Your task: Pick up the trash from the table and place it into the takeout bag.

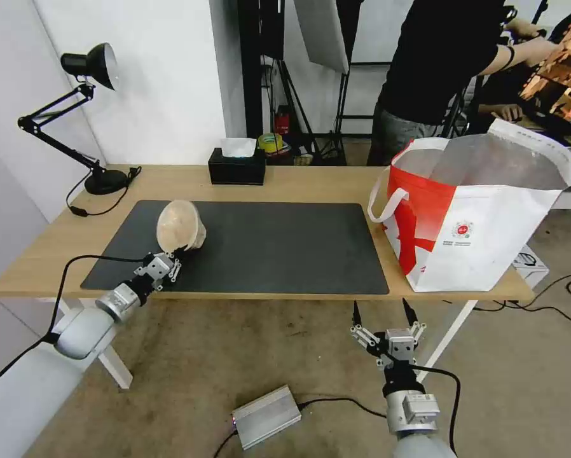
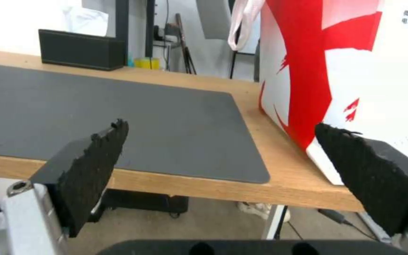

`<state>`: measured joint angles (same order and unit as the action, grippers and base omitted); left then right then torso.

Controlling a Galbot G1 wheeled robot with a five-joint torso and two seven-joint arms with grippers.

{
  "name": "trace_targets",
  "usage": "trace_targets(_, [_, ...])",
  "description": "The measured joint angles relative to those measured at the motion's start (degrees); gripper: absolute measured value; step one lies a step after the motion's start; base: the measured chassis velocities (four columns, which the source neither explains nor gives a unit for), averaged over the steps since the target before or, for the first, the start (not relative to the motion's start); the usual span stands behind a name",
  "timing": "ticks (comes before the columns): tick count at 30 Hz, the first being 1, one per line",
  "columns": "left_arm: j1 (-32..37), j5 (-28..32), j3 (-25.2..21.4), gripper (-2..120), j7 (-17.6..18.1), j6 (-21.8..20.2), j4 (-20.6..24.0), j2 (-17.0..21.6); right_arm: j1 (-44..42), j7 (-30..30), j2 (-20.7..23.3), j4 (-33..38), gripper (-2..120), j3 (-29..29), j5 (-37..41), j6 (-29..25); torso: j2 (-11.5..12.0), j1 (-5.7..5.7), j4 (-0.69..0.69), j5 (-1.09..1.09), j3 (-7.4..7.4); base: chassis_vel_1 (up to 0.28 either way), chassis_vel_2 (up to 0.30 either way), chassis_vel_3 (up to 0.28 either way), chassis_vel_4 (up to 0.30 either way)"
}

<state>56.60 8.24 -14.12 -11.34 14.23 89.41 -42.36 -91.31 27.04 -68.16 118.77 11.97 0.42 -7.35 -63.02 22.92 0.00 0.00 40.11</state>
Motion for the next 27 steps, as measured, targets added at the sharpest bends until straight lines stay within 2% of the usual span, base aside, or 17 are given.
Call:
trace_targets(6, [0.92, 0.36, -1.18, 0, -0.22, 0.05, 2.77, 0.81, 0.1, 0.01, 0.08, 0.28, 100, 0.01, 0.0, 0.0, 0.0, 0.0, 0.0, 0.0, 0.0, 0.0, 0.0, 0.0, 0.0])
trace_targets(14, [1.55, 2.07, -2.98, 0, -1.07, 0.69, 9.39, 3.54, 0.32, 0.01, 0.11, 0.9, 100, -0.16, 0.01, 0.2, 0.0, 0.0, 0.0, 0.0, 0.0, 0.0, 0.0, 0.0, 0.0])
trace_targets(20, [0.61, 3.54, -2.72, 0, -1.5, 0.98, 13.53, 5.02, 0.22, 0.0, -0.04, 1.17, 100, -0.23, -0.09, 0.23, 0.0, 0.0, 0.0, 0.0, 0.0, 0.0, 0.0, 0.0, 0.0])
trace_targets(27, [-2.52, 4.93, -0.52, 0, -2.34, 1.95, 15.58, 6.85, 0.11, -0.45, -0.07, 1.65, 100, -0.48, -0.32, 0.32, 0.0, 0.0, 0.0, 0.0, 0.0, 0.0, 0.0, 0.0, 0.0])
